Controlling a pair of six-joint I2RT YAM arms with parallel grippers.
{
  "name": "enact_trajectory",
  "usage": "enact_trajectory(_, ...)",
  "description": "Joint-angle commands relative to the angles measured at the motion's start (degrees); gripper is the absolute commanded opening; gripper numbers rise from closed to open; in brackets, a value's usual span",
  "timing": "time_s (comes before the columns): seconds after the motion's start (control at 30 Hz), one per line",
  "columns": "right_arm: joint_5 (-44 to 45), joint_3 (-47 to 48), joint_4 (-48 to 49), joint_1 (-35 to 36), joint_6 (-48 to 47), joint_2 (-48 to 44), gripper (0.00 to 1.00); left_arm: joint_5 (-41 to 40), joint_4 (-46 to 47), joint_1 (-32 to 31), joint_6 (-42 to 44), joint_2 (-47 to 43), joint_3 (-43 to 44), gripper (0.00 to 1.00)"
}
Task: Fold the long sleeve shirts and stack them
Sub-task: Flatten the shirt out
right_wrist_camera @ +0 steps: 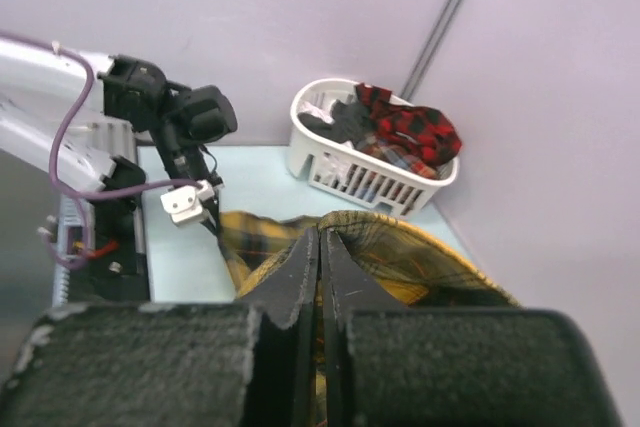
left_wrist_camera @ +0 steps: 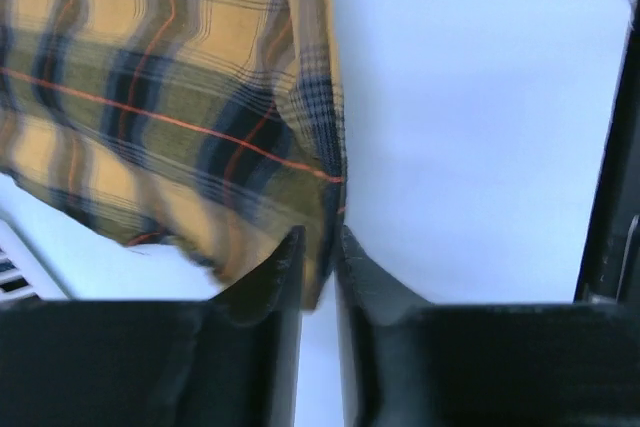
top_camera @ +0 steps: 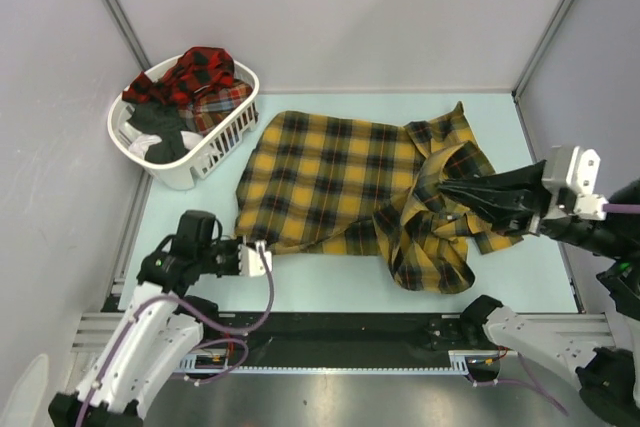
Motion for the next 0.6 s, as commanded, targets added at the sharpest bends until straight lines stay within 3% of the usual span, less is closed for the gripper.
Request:
enact_trajectory(0.0,-16.7,-2.1,1.5,-9.1,12.0,-4.5,0.00,0.5,-8.3,-0.2,10.6,-9.9,-4.6,0.32)
enact_trajectory(0.07,-24.4,-7.0,3.3,-15.6,13.8,-9.0,0.00,-0.6,-9.2,-0.1,9.7,-13.4,-6.1,0.50)
enact_trajectory(0.2,-38.0,-13.3,3.1,-28.4,12.8,-16.4,0.00,-1.2,-9.7,-0.1,9.0,-19.9,-6.2,0.61)
enact_trajectory(0.27,-46.0,-13.1,-3.8,-35.0,4.5,-19.6,0.00,-0.9,-9.4,-0.1,8.1,-19.6,-5.5,0.66)
enact_trajectory(0.33,-51.9,-12.1,-5.3,-39.5,2.6,-21.4,0.00,2.9,-5.3,-0.1,2.0,-17.0,-2.5,0.74)
enact_trajectory(0.4,-53.9,-13.8,3.2,-42.0,9.0,-23.2,0.00,8.2,-2.1,-0.2,-4.9,-13.4,0.7,0.93)
enact_trajectory(0.5,-51.2,-17.8,23.0,-43.6,22.8,-23.1,0.00,14.7,8.7,-1.5,-18.5,-2.0,7.1,0.95)
enact_trajectory(0.57,-47.1,-19.0,34.6,-43.0,28.5,-21.9,0.00,10.9,18.3,-6.6,-27.7,7.7,10.7,0.91)
